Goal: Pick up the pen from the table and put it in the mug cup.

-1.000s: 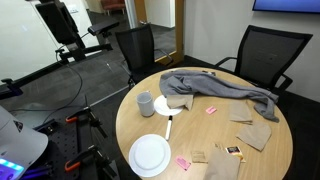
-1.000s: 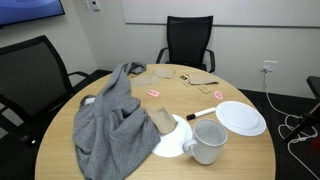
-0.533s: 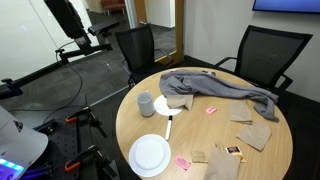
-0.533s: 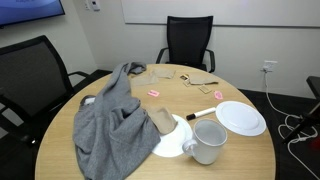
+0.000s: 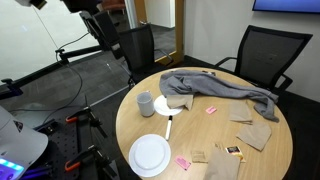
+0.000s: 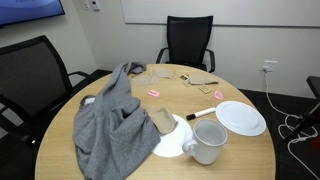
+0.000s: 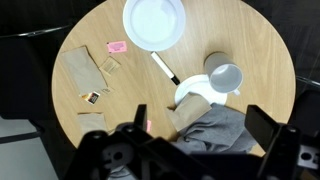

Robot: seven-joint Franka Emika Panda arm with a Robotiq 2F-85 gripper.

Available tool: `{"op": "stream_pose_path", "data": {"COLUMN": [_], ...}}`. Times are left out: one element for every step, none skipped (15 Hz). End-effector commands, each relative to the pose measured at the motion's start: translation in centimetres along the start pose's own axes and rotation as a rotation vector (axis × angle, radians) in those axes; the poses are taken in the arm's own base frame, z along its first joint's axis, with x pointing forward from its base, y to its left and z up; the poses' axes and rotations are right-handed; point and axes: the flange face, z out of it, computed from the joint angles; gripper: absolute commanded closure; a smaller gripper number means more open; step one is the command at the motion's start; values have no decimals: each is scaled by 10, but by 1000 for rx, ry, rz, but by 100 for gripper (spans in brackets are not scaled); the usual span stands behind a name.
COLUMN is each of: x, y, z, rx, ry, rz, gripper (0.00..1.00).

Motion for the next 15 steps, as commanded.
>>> {"op": "stream_pose_path", "data": {"x": [27,32,37,41,46,51,54,58,60,62,64,65,65,66,65], "y": [2,0,-3,-3,-5,-5,-6,-6,-5,-5,-3,0,2,4,6], "z": [29,37,47,56,66,74,84,94,102,113,122,131,138,145,154], "rx": [37,45,47,49,53,48,43,39,32,30,26,6,7,-2,-11], "ry": [-31,-42,-54,-66,-72,-77,-83,-81,-78,-75,-68,-47,-18,7,24], "rz": [-133,-176,-220,-254,-292,-320,-349,-375,-402,-425,-445,-431,-415,-397,-382], "gripper": [0,0,0,0,0,0,0,0,0,0,0,0,0,0,0]}}
